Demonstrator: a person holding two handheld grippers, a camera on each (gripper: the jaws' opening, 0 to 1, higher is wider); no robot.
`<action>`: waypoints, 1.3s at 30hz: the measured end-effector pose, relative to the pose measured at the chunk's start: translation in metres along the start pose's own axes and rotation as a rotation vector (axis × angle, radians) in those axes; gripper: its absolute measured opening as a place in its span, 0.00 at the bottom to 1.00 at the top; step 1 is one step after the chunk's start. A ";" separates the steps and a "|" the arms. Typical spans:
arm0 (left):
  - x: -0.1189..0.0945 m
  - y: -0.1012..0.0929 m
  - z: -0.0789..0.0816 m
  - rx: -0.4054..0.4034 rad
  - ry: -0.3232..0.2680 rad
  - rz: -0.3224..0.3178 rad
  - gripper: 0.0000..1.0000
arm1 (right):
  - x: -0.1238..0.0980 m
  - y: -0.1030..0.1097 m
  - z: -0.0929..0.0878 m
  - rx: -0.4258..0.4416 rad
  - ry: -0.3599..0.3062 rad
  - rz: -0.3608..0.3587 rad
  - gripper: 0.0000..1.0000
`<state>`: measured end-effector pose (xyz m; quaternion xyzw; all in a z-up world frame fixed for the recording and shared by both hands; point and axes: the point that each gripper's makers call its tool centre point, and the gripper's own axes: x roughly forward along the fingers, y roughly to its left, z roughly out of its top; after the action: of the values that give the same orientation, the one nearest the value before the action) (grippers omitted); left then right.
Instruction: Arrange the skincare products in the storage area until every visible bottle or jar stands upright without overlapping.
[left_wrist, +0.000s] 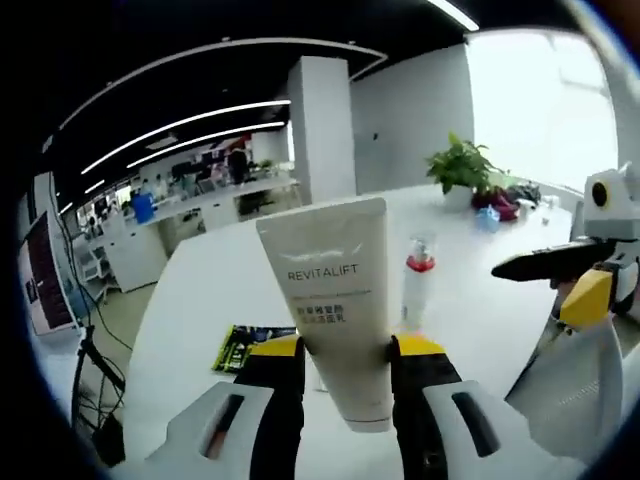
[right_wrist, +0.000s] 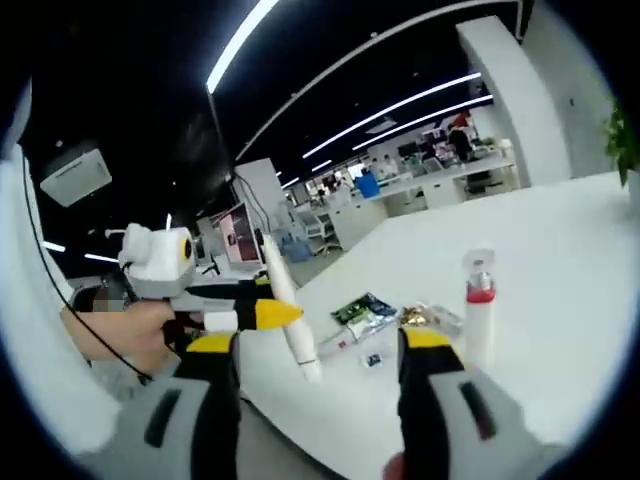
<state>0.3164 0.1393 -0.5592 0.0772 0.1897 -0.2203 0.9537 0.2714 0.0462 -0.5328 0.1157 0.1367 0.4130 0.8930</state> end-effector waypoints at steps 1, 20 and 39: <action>0.001 -0.004 0.001 0.011 -0.001 -0.011 0.30 | 0.004 0.004 0.003 -0.006 -0.002 0.012 0.60; 0.003 -0.060 0.011 0.180 -0.011 -0.111 0.30 | 0.042 0.013 0.014 -0.085 0.044 0.048 0.27; 0.003 -0.073 0.002 0.191 0.005 -0.171 0.31 | 0.039 0.003 0.001 -0.060 0.069 0.015 0.12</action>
<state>0.2870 0.0720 -0.5631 0.1516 0.1762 -0.3174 0.9194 0.2936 0.0782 -0.5364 0.0754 0.1542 0.4275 0.8876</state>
